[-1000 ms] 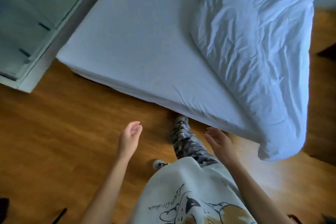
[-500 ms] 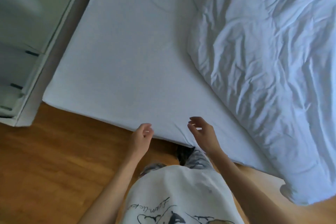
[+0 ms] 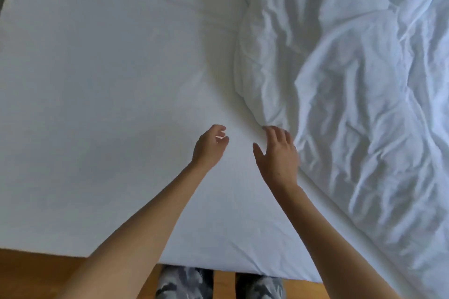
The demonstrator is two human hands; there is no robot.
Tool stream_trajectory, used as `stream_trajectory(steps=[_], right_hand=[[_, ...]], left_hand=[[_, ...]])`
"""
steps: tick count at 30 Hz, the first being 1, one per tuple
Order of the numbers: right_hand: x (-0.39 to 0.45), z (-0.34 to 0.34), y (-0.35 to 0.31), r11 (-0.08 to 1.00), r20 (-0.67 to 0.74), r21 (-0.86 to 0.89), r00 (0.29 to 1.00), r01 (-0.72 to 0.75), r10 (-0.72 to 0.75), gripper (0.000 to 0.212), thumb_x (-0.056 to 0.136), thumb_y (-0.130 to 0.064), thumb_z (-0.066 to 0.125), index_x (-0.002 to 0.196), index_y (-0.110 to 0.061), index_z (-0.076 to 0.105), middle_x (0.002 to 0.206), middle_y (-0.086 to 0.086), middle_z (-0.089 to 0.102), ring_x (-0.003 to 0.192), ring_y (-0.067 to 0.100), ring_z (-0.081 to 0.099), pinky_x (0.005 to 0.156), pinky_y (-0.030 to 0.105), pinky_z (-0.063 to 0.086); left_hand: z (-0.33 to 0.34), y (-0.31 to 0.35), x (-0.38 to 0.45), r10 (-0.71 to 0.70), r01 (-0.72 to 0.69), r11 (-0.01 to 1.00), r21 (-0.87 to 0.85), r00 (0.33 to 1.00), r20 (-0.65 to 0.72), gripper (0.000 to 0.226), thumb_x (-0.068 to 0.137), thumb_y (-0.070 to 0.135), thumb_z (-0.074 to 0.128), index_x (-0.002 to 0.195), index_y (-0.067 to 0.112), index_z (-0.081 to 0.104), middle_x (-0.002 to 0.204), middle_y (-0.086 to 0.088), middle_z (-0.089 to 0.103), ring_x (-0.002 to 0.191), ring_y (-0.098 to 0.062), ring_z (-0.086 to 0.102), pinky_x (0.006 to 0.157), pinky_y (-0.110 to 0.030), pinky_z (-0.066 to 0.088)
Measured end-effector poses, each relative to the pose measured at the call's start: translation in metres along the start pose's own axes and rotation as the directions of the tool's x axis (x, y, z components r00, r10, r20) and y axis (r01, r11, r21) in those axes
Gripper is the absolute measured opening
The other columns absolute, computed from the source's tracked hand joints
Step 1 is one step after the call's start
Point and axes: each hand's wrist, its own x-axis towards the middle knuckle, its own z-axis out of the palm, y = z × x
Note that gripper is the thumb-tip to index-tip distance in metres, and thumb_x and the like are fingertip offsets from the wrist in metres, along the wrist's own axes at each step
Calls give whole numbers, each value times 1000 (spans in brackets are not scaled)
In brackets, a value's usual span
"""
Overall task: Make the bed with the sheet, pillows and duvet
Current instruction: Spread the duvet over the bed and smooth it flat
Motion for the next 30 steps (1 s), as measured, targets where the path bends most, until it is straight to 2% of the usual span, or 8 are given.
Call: stream_trajectory(steps=[4, 8, 11, 15, 20, 25, 28, 30], right_hand=[[61, 59, 24, 967, 3, -254, 1000, 0, 1, 87, 73, -35, 79, 144, -10, 34, 145, 27, 37, 134, 45, 34, 108, 53, 31], [111, 99, 56, 931, 12, -355, 995, -86, 96, 107, 66, -40, 83, 146, -11, 19, 144, 31, 34, 129, 48, 37, 103, 56, 35], [138, 113, 80, 924, -65, -355, 990, -143, 128, 92, 63, -28, 84, 138, -3, 38, 127, 25, 51, 112, 43, 52, 90, 48, 45], [159, 114, 98, 936, -86, -324, 990, -137, 115, 57, 58, -10, 83, 108, -4, 59, 100, 17, 59, 85, 38, 59, 71, 38, 49], [162, 88, 98, 968, 48, -150, 977, -199, 208, 36, 83, -21, 68, 111, -3, 53, 114, 19, 58, 104, 39, 56, 85, 41, 39], [138, 44, 76, 991, 85, -34, 988, -126, 128, 23, 88, -24, 62, 96, -11, 45, 102, 15, 63, 95, 39, 57, 70, 37, 28], [103, 7, 42, 995, 78, 10, 992, -101, 99, 28, 86, -21, 60, 86, -15, 33, 91, 11, 62, 84, 40, 55, 64, 35, 23], [76, -18, 16, 997, 83, 45, 995, -68, 64, 28, 85, -17, 59, 87, -16, 31, 91, 10, 62, 83, 40, 55, 63, 35, 22]], left_hand=[[14, 6, 100, 3, -4, 1000, -9, 999, -47, 44, 92, 15, 59, 134, 16, 48, 124, -3, 59, 110, -21, 58, 92, -35, 48], [32, 17, 165, 55, -55, 998, -13, 998, 5, 70, 87, 23, 65, 148, 14, 31, 139, -4, 51, 124, -22, 50, 101, -36, 43], [47, 27, 194, 81, -78, 995, -68, 996, 42, 80, 69, 41, 69, 140, 17, 42, 130, -3, 59, 118, -25, 56, 97, -42, 46], [61, 37, 207, 90, -80, 970, -231, 995, 33, 78, 58, 44, 75, 129, 21, 52, 120, 2, 65, 110, -19, 61, 94, -39, 51], [67, 62, 193, 168, -163, 925, -343, 986, -14, 54, 77, 20, 78, 127, 14, 56, 112, 5, 66, 96, -6, 62, 73, -8, 48], [49, 96, 150, 177, -225, 891, -395, 972, -156, 35, 77, 4, 65, 109, 16, 63, 90, 9, 67, 79, 0, 62, 65, -14, 48], [15, 104, 106, 193, -258, 898, -356, 959, -209, 32, 77, 0, 63, 105, 16, 63, 85, 14, 64, 68, 14, 57, 61, -8, 43], [-13, 109, 70, 211, -281, 907, -312, 948, -241, 35, 77, -2, 62, 107, 15, 64, 85, 16, 62, 67, 13, 57, 59, -5, 40]])
